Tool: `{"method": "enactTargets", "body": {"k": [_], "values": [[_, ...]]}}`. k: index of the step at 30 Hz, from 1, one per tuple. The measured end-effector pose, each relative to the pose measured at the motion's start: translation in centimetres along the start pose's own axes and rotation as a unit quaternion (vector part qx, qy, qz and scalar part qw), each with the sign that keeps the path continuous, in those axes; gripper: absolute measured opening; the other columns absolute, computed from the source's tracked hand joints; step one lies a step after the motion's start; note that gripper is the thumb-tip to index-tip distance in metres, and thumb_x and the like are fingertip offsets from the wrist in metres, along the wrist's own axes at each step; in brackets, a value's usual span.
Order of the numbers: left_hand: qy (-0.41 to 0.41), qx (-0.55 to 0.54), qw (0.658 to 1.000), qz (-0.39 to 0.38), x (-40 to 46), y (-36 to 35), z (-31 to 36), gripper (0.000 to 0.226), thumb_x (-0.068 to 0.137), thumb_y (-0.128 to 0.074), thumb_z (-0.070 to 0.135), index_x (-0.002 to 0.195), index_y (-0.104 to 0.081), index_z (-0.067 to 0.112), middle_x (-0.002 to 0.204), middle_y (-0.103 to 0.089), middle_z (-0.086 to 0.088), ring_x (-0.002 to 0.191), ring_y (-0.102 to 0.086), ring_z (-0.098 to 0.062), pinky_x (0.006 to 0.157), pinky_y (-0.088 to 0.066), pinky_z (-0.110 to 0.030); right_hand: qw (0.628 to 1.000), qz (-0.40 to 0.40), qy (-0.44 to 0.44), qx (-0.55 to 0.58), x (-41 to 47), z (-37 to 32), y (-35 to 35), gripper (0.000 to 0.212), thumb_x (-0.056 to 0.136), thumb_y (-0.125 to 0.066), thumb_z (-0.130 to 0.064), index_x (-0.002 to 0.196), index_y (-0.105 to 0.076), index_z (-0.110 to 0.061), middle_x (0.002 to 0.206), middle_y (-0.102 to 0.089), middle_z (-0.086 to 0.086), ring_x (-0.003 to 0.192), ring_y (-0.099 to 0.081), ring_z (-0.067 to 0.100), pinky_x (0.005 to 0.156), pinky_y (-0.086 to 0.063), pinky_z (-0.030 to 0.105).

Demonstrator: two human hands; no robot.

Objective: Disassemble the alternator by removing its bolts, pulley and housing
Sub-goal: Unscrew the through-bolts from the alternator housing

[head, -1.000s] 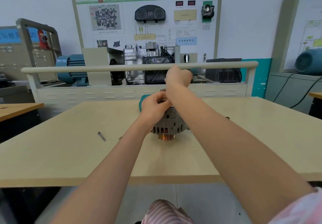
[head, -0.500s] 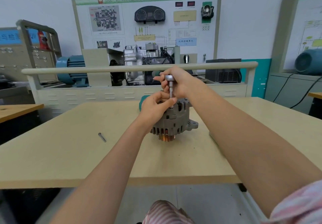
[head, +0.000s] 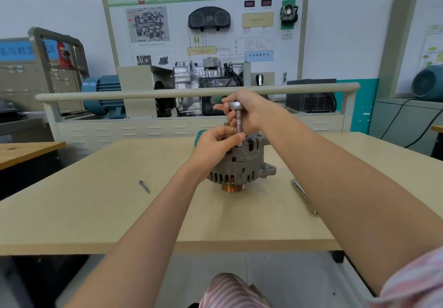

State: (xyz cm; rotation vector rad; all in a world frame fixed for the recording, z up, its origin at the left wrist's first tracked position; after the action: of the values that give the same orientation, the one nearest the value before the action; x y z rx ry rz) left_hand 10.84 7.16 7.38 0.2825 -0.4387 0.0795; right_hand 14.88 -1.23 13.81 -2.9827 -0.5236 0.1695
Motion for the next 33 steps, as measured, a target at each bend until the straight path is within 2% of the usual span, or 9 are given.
{"method": "enactTargets", "body": {"k": [3,6,10,12,14,17,20,26,33], "values": [[0.004,0.0,1.0,0.007,0.2,0.0,0.0,0.003,0.085,-0.068,0.026,0.083,-0.067,0.025,0.087,-0.07,0.0,0.08,-0.062,-0.008,0.07,-0.044,-0.021,1.0,0.008,0.009,0.024,-0.2,0.2,0.0,0.028,0.096,-0.039,-0.015,0.082,-0.06,-0.004,0.043,-0.048,-0.007,0.034,-0.038,0.004,0.036,-0.032,0.014],[-0.001,0.003,1.0,0.016,0.2,-0.3,0.0,0.005,0.086,-0.067,0.022,0.081,-0.065,0.024,0.081,-0.068,0.004,0.077,-0.061,-0.008,0.067,-0.043,-0.02,0.981,0.161,0.073,0.08,-0.1,0.5,0.0,0.022,0.095,-0.037,-0.015,0.084,-0.054,-0.007,0.058,-0.053,-0.001,0.044,-0.041,0.009,0.04,-0.032,0.02],[0.007,0.012,0.999,0.033,0.2,-0.3,0.1,0.01,0.087,-0.061,0.013,0.096,-0.067,0.015,0.09,-0.07,-0.003,0.087,-0.064,-0.017,0.077,-0.05,-0.031,0.911,0.333,0.187,0.154,-0.8,1.1,-0.1,0.031,0.097,-0.035,-0.011,0.127,-0.031,-0.004,0.074,-0.044,0.003,0.054,-0.04,0.013,0.048,-0.029,0.024],[0.009,0.01,0.999,0.04,0.1,-0.4,0.1,0.007,0.087,-0.062,0.014,0.087,-0.064,0.021,0.083,-0.068,0.001,0.086,-0.063,-0.017,0.078,-0.049,-0.032,0.928,0.298,0.163,0.153,-0.6,1.0,-0.1,0.026,0.097,-0.035,-0.012,0.121,-0.039,-0.003,0.081,-0.051,0.007,0.054,-0.039,0.014,0.049,-0.031,0.025],[0.007,0.008,0.999,0.047,0.1,-0.5,0.1,0.011,0.086,-0.064,0.016,0.079,-0.06,0.024,0.079,-0.065,0.003,0.087,-0.062,-0.019,0.081,-0.049,-0.036,0.946,0.271,0.131,0.123,-0.4,0.8,0.1,0.015,0.095,-0.037,-0.014,0.089,-0.048,-0.006,0.086,-0.055,0.007,0.054,-0.041,0.014,0.049,-0.032,0.026],[0.008,0.011,0.999,0.051,0.2,-0.6,0.1,0.012,0.085,-0.065,0.016,0.078,-0.059,0.023,0.076,-0.062,0.004,0.084,-0.06,-0.017,0.081,-0.048,-0.037,0.952,0.257,0.139,0.091,-0.3,0.5,0.4,0.024,0.094,-0.037,-0.01,0.071,-0.036,-0.012,0.079,-0.053,0.007,0.06,-0.045,0.016,0.055,-0.039,0.025],[0.008,0.013,0.998,0.054,0.2,-0.6,0.2,0.007,0.085,-0.065,0.019,0.082,-0.061,0.024,0.079,-0.064,0.004,0.085,-0.061,-0.016,0.08,-0.048,-0.034,0.956,0.241,0.156,0.063,-0.4,0.5,0.3,0.024,0.094,-0.037,-0.007,0.07,-0.035,-0.013,0.07,-0.051,0.006,0.064,-0.047,0.017,0.064,-0.043,0.028],[0.018,0.01,1.0,0.021,0.0,-0.6,0.1,0.019,0.088,-0.064,0.029,0.105,-0.07,0.021,0.091,-0.071,0.006,0.086,-0.062,-0.007,0.069,-0.042,-0.022,0.989,0.107,0.099,-0.005,-0.6,0.1,-0.1,0.016,0.091,-0.037,-0.007,0.078,-0.046,-0.01,0.058,-0.048,0.0,0.047,-0.047,0.013,0.052,-0.038,0.024],[0.008,-0.022,1.0,0.009,0.1,-0.2,-0.2,0.01,0.087,-0.066,0.026,0.094,-0.073,0.024,0.082,-0.072,0.011,0.07,-0.062,0.007,0.056,-0.041,-0.005,0.996,-0.064,0.061,-0.009,-0.7,0.3,0.0,0.027,0.092,-0.038,-0.012,0.098,-0.059,0.005,0.049,-0.044,-0.003,0.046,-0.038,0.01,0.049,-0.036,0.018]]}}
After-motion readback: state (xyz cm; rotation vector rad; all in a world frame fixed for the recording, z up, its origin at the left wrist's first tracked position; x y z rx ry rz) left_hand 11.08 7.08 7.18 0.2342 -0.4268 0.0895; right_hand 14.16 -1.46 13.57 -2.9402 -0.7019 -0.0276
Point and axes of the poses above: each hand's wrist, its own x-axis towards the middle knuckle, its own y-axis out of the back of the hand, z = x × y, the point moved 4 cm from there along x, towards the middle knuckle
